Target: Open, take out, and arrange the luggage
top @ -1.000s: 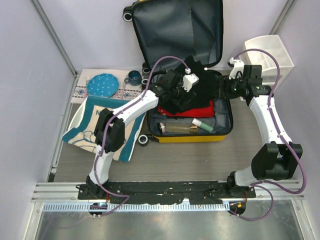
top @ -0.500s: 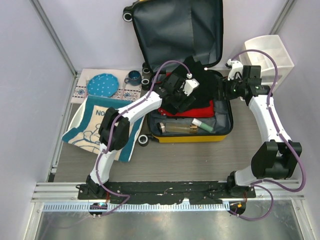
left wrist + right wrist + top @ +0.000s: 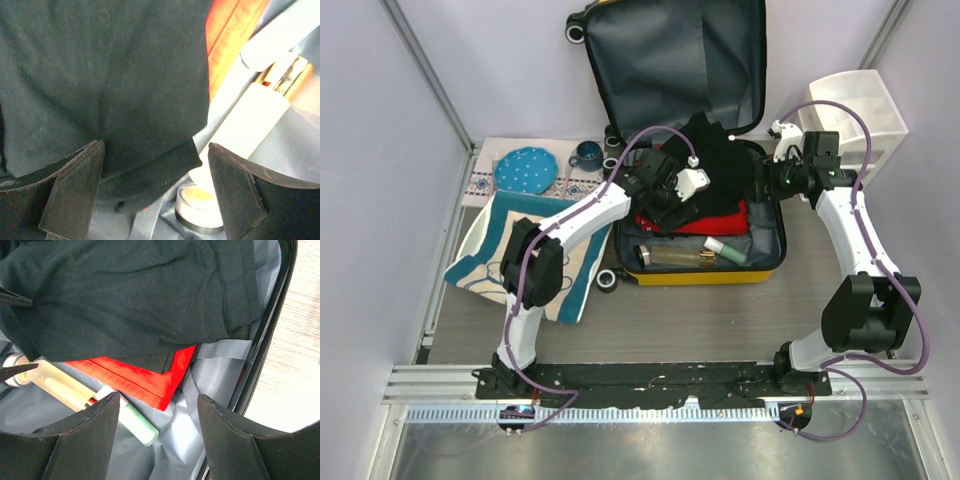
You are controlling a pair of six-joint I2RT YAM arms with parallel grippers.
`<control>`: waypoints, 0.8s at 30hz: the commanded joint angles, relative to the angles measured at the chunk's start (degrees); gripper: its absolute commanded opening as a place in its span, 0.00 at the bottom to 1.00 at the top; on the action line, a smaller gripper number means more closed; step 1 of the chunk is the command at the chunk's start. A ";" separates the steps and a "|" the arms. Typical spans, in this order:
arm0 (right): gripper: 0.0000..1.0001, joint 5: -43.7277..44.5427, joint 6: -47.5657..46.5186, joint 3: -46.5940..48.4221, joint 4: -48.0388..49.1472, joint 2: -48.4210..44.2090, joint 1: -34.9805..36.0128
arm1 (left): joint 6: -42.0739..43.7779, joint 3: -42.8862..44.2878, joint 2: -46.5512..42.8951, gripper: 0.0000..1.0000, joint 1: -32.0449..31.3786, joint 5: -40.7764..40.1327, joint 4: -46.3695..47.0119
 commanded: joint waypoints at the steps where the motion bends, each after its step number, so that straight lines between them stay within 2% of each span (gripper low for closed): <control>1: 0.69 -1.46 0.07 1.48 2.02 0.18 -0.27 | 3.21 -0.82 -4.65 0.86 1.16 1.75 -6.36; 6: 0.69 -1.46 1.21 1.30 2.37 0.88 -0.27 | 4.53 -0.56 -3.69 0.79 1.68 0.87 -6.37; 9: 0.69 -1.46 1.65 1.30 2.64 1.15 -0.27 | 4.62 0.76 -2.55 0.67 1.69 2.10 -5.58; 10: 0.69 -1.37 1.57 1.30 2.64 1.23 -0.27 | 4.71 1.11 -2.37 0.55 1.69 2.71 -5.40; 12: 0.69 -1.20 1.48 1.48 2.64 1.41 -0.27 | 4.62 1.99 -2.02 0.42 1.69 3.33 -4.87; 13: 0.69 -1.19 1.13 1.48 2.64 1.50 -0.27 | 4.62 2.25 -2.10 0.31 1.86 3.59 -4.70; 15: 0.69 -0.76 0.60 1.39 2.64 1.32 -0.27 | 5.15 2.43 -2.45 0.23 1.95 4.21 -4.70; 18: 0.69 -0.49 -0.28 1.21 2.73 1.41 -0.27 | 6.12 2.35 -3.24 0.02 2.83 5.96 -6.01; 24: 0.69 -1.02 -0.01 1.04 2.73 1.85 -0.27 | 6.98 0.24 -6.67 0.00 5.55 14.74 -8.38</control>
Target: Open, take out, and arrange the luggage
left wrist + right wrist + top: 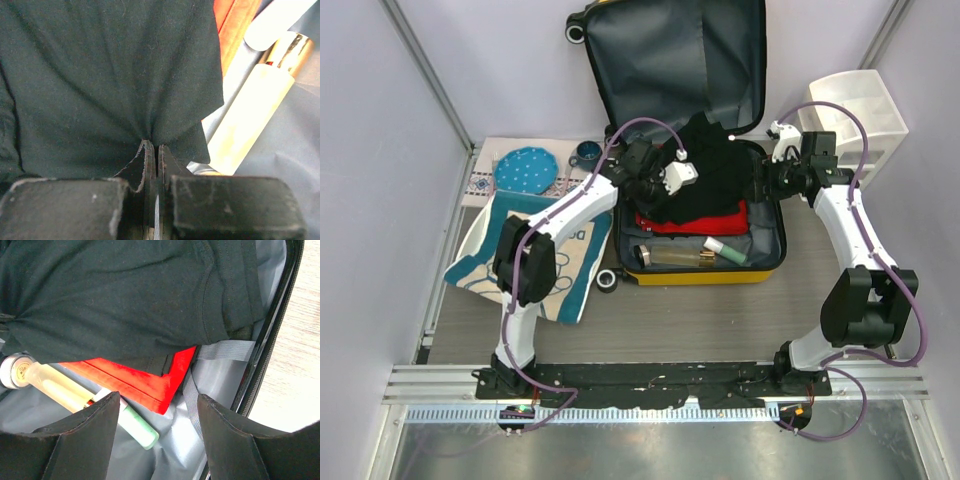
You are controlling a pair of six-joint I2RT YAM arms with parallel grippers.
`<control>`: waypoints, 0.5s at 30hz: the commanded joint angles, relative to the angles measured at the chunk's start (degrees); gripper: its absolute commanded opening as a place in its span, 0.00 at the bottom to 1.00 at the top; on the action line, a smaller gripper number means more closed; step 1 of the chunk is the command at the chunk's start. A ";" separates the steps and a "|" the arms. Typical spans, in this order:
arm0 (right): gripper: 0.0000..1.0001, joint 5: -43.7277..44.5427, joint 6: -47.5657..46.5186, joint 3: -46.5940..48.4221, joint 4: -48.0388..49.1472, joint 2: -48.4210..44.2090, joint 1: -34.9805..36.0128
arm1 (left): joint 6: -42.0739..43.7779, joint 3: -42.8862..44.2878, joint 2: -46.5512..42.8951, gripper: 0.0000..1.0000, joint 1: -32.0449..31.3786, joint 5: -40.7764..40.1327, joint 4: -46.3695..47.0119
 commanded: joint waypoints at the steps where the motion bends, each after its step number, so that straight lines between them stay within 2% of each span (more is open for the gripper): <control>1: 0.69 -0.91 -0.67 0.86 1.94 0.15 -0.27 | 1.81 -1.22 -6.23 0.00 1.64 8.38 -4.30; 8: 0.69 -1.79 -0.05 0.25 2.20 0.32 -0.27 | 1.12 -4.74 -11.16 0.00 1.64 17.87 -5.09; 14: 0.69 -2.58 -0.67 0.16 1.85 0.32 -0.27 | 3.23 -6.86 -8.88 0.00 2.95 12.26 -3.60; 15: 0.69 -2.58 -0.76 0.33 1.85 0.50 -0.27 | 2.88 -6.51 -8.18 0.04 3.22 11.29 -3.51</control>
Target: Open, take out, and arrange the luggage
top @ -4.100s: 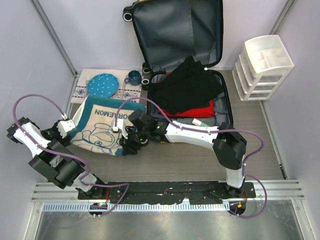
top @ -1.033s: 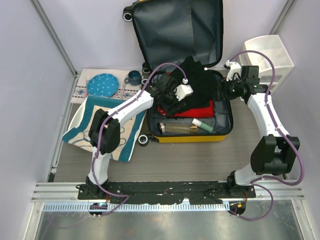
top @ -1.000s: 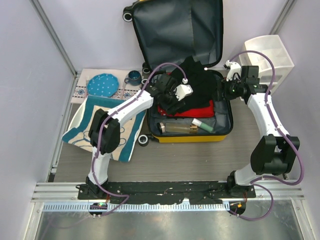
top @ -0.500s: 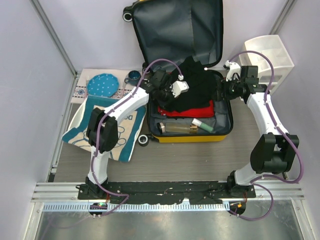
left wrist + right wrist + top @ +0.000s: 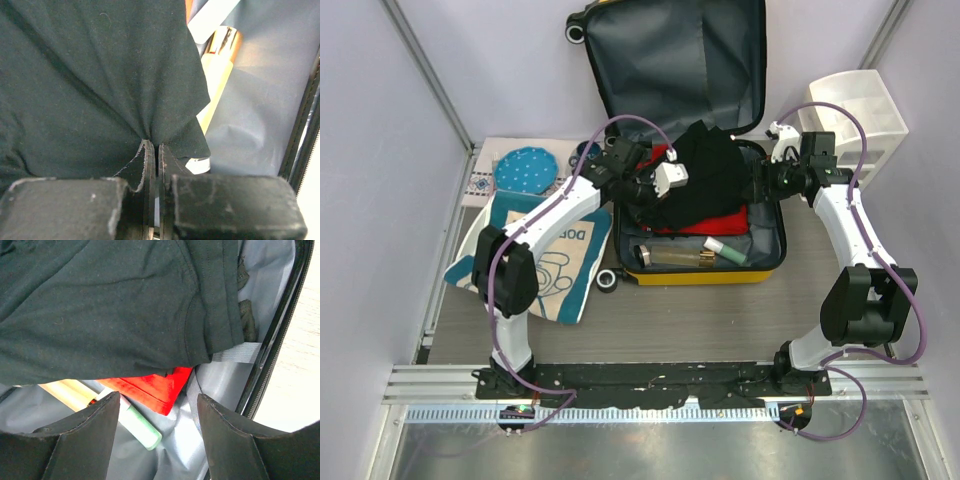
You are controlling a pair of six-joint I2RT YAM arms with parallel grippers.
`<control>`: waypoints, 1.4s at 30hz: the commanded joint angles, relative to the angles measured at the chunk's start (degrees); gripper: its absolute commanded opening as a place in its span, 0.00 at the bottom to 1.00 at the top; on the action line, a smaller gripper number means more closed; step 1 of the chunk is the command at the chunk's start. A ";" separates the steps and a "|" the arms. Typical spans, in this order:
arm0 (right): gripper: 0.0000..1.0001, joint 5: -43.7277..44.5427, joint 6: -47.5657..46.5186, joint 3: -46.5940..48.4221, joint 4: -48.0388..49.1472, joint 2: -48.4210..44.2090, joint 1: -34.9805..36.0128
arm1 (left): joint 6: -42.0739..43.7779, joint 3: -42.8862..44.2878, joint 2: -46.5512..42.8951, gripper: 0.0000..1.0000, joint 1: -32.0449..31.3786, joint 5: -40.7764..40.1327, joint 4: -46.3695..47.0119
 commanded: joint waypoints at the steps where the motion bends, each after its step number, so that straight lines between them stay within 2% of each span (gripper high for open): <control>1: 0.69 -1.60 -1.04 0.49 1.61 -0.01 -0.27 | 0.47 -0.37 1.44 0.26 1.25 -2.24 -2.04; 3: 0.69 -1.51 -1.30 0.75 1.43 0.17 -0.27 | 0.29 -0.10 1.80 0.53 1.26 -2.70 -1.96; 6: 0.69 -1.68 -1.57 0.84 1.26 0.26 -0.27 | -2.16 -3.87 -1.53 0.68 0.91 -1.47 3.21; 7: 0.69 -1.60 -1.66 0.84 1.26 0.26 -0.27 | -2.17 -5.10 -2.76 0.70 0.56 -1.55 5.84; 10: 0.69 -1.60 -2.18 1.19 1.08 0.35 -0.27 | -0.16 -10.11 -6.81 0.73 -2.07 -3.13 10.25; 14: 0.69 -1.51 -2.19 1.81 1.17 0.70 -0.27 | 3.54 -19.76 -10.59 0.74 -6.65 -11.81 19.91; 19: 0.69 -1.86 -2.01 2.33 0.64 0.87 -0.27 | 3.11 -21.28 -7.44 0.75 -9.82 -22.28 28.62; 29: 0.70 -0.72 -2.89 2.77 0.47 0.70 -0.27 | 8.72 -22.86 -0.93 0.76 -12.98 -30.20 35.40; 31: 0.71 -0.54 -3.33 3.04 0.55 0.87 -0.27 | 8.99 -22.86 -0.23 0.75 -12.98 -31.95 35.75; 34: 0.72 -0.19 -4.47 3.13 0.64 1.05 -0.27 | 9.52 -22.95 -0.22 0.67 -12.89 -32.49 36.19; 35: 0.72 -0.28 -5.08 3.13 0.64 1.05 -0.27 | 9.43 -22.86 -1.09 0.50 -12.55 -32.06 36.19; 38: 0.73 -0.28 -6.40 3.04 0.91 0.70 -0.27 | 7.16 -21.20 -3.29 0.26 -11.67 -28.21 33.12; 40: 0.74 -0.19 -7.98 2.60 1.52 0.44 -0.27 | 5.05 -18.84 -5.49 0.20 -10.70 -23.98 27.68; 42: 0.75 -0.80 -9.64 2.42 1.70 0.17 -0.27 | 3.64 -17.42 -7.24 0.08 -9.21 -19.59 23.20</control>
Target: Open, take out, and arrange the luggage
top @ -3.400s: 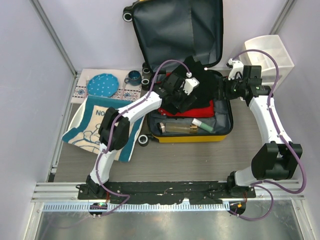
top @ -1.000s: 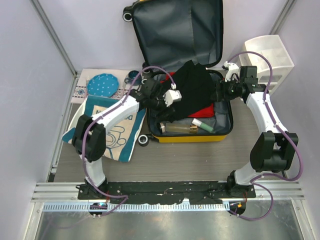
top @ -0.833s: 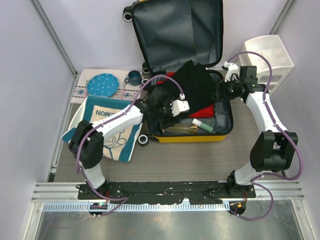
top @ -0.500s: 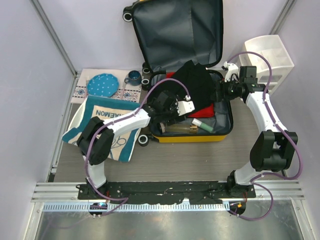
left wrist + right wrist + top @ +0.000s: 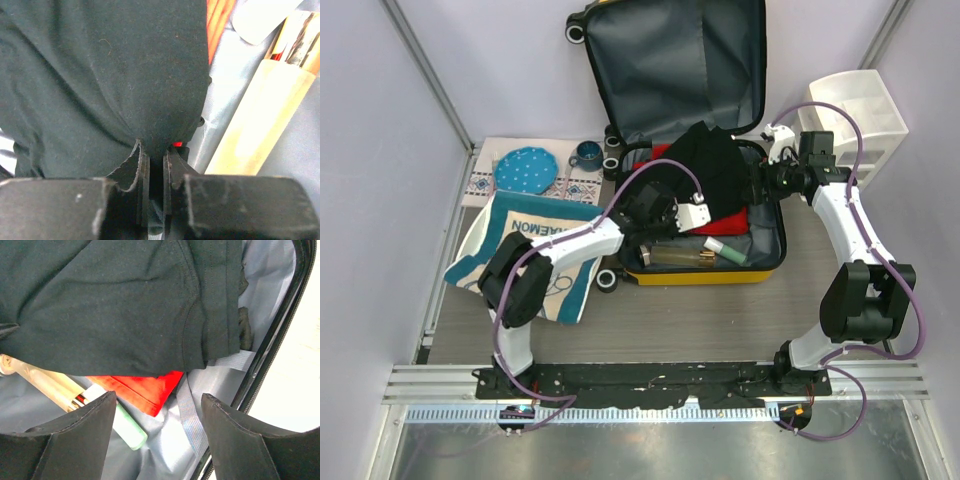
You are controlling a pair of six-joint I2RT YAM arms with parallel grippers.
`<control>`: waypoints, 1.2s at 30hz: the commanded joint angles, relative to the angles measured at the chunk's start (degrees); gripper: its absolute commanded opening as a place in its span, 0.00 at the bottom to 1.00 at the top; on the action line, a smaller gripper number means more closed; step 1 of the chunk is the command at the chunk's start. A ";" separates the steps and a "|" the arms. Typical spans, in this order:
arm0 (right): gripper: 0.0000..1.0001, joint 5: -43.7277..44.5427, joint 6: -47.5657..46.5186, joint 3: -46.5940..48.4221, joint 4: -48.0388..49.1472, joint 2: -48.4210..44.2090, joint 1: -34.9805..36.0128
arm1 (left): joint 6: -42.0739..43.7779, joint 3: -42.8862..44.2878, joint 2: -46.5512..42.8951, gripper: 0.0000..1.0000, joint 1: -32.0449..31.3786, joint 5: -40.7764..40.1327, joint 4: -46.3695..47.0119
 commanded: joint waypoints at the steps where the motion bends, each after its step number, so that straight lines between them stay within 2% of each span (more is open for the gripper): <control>1: 0.75 -0.83 -4.37 1.66 2.22 -1.16 -0.27 | -4.91 5.77 -6.55 0.04 2.97 10.84 -9.47; 2: 0.75 -1.35 -4.80 1.40 2.57 -1.25 -0.27 | -5.79 6.65 -6.91 0.00 4.54 12.17 -10.87; 8: 0.79 -9.34 -12.44 -4.22 9.32 -4.68 -0.27 | -11.33 15.62 -5.15 0.00 12.36 23.24 -19.40; 14: 0.80 -15.94 -23.15 -7.74 14.86 -3.80 1.57 | -12.12 22.39 -1.82 0.00 16.24 27.38 -22.57; 19: 0.80 -15.07 -24.85 -13.80 24.18 -3.89 7.27 | -12.04 27.93 0.65 0.00 17.12 27.83 -24.68; 22: 0.80 -11.83 -24.23 -18.90 31.39 -5.38 10.35 | -12.74 30.39 2.05 0.00 17.65 28.26 -25.48; 24: 0.81 -7.10 -24.40 -24.76 40.77 -7.05 14.39 | -12.83 31.88 3.02 0.00 17.74 28.53 -26.44; 25: 0.81 -0.72 -24.41 -26.89 44.29 -7.49 15.71 | -13.44 32.24 3.28 0.00 18.00 28.70 -26.45; 26: 0.81 2.48 -23.80 -29.00 52.85 -7.84 18.16 | -13.44 32.41 3.46 0.00 18.09 28.97 -26.62; 29: 0.81 9.35 -21.43 -33.49 63.09 -7.23 19.50 | -13.09 32.68 3.38 0.00 18.36 28.97 -26.97; 32: 0.80 12.60 -19.31 -34.55 68.12 -6.53 19.68 | -12.83 32.33 2.94 0.00 18.79 29.06 -27.06; 36: 0.79 11.65 -18.17 -33.59 68.41 -5.91 19.33 | -12.65 32.33 2.50 0.00 19.32 29.58 -27.32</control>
